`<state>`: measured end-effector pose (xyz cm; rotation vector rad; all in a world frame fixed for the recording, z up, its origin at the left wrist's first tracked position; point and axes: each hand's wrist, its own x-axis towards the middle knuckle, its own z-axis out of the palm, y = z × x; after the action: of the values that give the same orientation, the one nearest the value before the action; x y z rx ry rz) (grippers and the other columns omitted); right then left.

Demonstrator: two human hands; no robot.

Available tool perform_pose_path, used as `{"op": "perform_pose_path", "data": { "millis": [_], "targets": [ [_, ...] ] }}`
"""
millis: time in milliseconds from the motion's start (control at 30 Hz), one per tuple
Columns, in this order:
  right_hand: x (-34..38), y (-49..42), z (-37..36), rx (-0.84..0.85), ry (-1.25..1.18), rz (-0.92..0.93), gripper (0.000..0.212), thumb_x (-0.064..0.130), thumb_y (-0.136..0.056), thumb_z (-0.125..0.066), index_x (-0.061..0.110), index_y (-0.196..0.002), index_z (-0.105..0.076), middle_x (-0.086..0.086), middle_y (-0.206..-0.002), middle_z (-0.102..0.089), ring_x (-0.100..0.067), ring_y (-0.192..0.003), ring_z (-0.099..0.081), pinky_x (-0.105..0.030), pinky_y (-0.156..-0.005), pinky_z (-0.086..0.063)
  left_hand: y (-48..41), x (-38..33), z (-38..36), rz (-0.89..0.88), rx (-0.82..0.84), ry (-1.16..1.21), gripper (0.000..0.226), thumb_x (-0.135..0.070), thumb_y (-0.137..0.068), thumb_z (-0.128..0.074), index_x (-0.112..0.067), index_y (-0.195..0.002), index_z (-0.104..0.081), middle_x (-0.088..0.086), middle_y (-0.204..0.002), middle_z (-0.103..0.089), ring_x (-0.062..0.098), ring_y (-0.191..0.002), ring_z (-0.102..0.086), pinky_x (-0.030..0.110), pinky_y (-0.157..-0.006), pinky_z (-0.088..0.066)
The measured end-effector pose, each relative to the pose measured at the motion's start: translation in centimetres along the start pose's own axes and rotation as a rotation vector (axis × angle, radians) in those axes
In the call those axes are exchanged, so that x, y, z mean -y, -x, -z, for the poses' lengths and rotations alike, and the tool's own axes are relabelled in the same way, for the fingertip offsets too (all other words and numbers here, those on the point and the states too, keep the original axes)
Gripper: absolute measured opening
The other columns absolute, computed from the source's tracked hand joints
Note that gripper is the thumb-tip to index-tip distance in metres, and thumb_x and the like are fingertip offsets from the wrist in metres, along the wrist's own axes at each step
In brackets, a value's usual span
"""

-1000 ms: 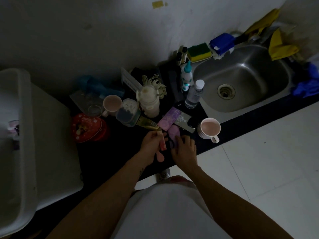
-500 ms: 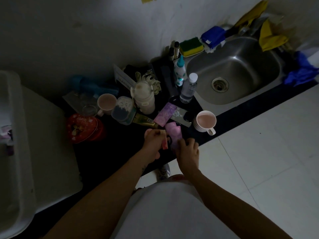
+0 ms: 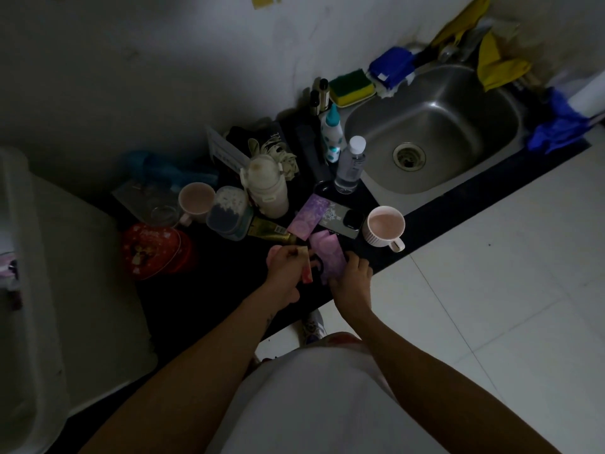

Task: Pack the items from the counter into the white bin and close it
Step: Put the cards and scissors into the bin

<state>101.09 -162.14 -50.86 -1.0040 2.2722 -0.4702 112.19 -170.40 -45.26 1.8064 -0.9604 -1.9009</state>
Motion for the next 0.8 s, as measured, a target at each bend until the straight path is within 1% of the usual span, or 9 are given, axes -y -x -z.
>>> {"op": "perform_pose_path", "data": {
  "millis": [33,100,200,300,367,433,500,733,800],
  "targets": [
    [0.3,-0.2,-0.2,-0.004,0.048,0.008,0.071,0.025,-0.084,-0.069,0.007,-0.144,-0.035,-0.014,-0.133,-0.041,-0.031,-0.120,-0.039,-0.039,-0.102,-0.040,-0.1,0.0,0.2,0.001,0.002,-0.012,0.013,-0.006,-0.090,-0.054,-0.012,-0.086,-0.065,0.019,-0.104,-0.069,0.029,-0.095,-0.070,0.046,-0.083,-0.055],
    [1.1,-0.4,-0.5,-0.015,0.124,0.003,0.071,0.031,-0.084,-0.066,0.007,-0.143,-0.035,-0.015,-0.132,-0.040,-0.032,-0.120,-0.039,-0.039,-0.102,-0.038,-0.1,-0.1,0.4,0.004,0.011,0.008,0.012,-0.008,-0.094,-0.053,-0.009,-0.100,-0.064,0.013,-0.111,-0.069,0.026,-0.100,-0.069,0.049,-0.090,-0.053],
    [2.1,-0.6,-1.2,-0.024,0.206,-0.024,0.072,0.037,-0.082,-0.066,0.009,-0.141,-0.035,-0.015,-0.132,-0.040,-0.032,-0.119,-0.039,-0.039,-0.099,-0.037,-0.3,-0.1,0.6,-0.001,0.004,0.034,0.022,-0.008,-0.097,-0.051,-0.004,-0.117,-0.059,0.007,-0.117,-0.067,0.025,-0.103,-0.068,0.047,-0.091,-0.052],
    [2.8,-0.8,-2.1,-0.016,0.258,-0.055,0.079,0.043,-0.076,-0.074,0.010,-0.137,-0.036,-0.015,-0.128,-0.041,-0.033,-0.117,-0.041,-0.040,-0.097,-0.038,-0.4,-0.3,0.6,-0.012,-0.008,0.040,0.017,-0.007,-0.096,-0.051,-0.007,-0.107,-0.064,0.009,-0.114,-0.069,0.025,-0.099,-0.069,0.044,-0.086,-0.054],
    [3.2,-1.0,-2.7,-0.012,0.228,-0.084,0.075,0.038,-0.075,-0.077,0.009,-0.132,-0.039,-0.016,-0.126,-0.044,-0.034,-0.115,-0.043,-0.041,-0.097,-0.039,-0.4,-0.3,0.7,-0.020,-0.015,0.021,0.016,-0.008,-0.096,-0.051,-0.010,-0.100,-0.066,0.011,-0.112,-0.070,0.026,-0.099,-0.069,0.047,-0.087,-0.054],
    [3.7,-1.2,-3.0,-0.012,0.188,-0.127,0.068,0.034,-0.077,-0.075,0.008,-0.129,-0.039,-0.018,-0.126,-0.046,-0.036,-0.115,-0.044,-0.043,-0.097,-0.040,-0.5,-0.3,0.7,-0.024,-0.021,0.010,0.015,-0.010,-0.096,-0.051,-0.010,-0.101,-0.066,0.010,-0.111,-0.070,0.028,-0.101,-0.069,0.050,-0.089,-0.054],
    [4.0,-1.6,-3.2,-0.014,0.181,-0.172,0.064,0.035,-0.080,-0.072,0.008,-0.127,-0.039,-0.019,-0.126,-0.047,-0.037,-0.116,-0.044,-0.044,-0.097,-0.041,-0.6,-0.2,0.8,-0.032,-0.020,0.014,0.014,-0.011,-0.097,-0.051,-0.012,-0.098,-0.065,0.009,-0.111,-0.070,0.029,-0.100,-0.069,0.051,-0.089,-0.054],
    [4.5,-2.5,-3.7,-0.026,0.148,-0.308,0.059,0.041,-0.081,-0.070,0.006,-0.119,-0.042,-0.019,-0.126,-0.048,-0.037,-0.117,-0.046,-0.043,-0.097,-0.041,-0.9,-0.1,0.9,-0.051,-0.020,0.019,0.016,-0.010,-0.097,-0.051,-0.016,-0.091,-0.064,0.008,-0.106,-0.070,0.027,-0.095,-0.071,0.048,-0.085,-0.055],
    [4.7,-2.7,-3.8,-0.048,0.150,-0.318,0.059,0.043,-0.082,-0.068,0.004,-0.119,-0.043,-0.020,-0.126,-0.049,-0.036,-0.117,-0.046,-0.042,-0.096,-0.040,-1.0,0.1,1.0,-0.052,-0.020,0.022,0.015,-0.010,-0.096,-0.051,-0.015,-0.091,-0.064,0.008,-0.099,-0.070,0.025,-0.092,-0.071,0.047,-0.085,-0.055]
  ]
}}
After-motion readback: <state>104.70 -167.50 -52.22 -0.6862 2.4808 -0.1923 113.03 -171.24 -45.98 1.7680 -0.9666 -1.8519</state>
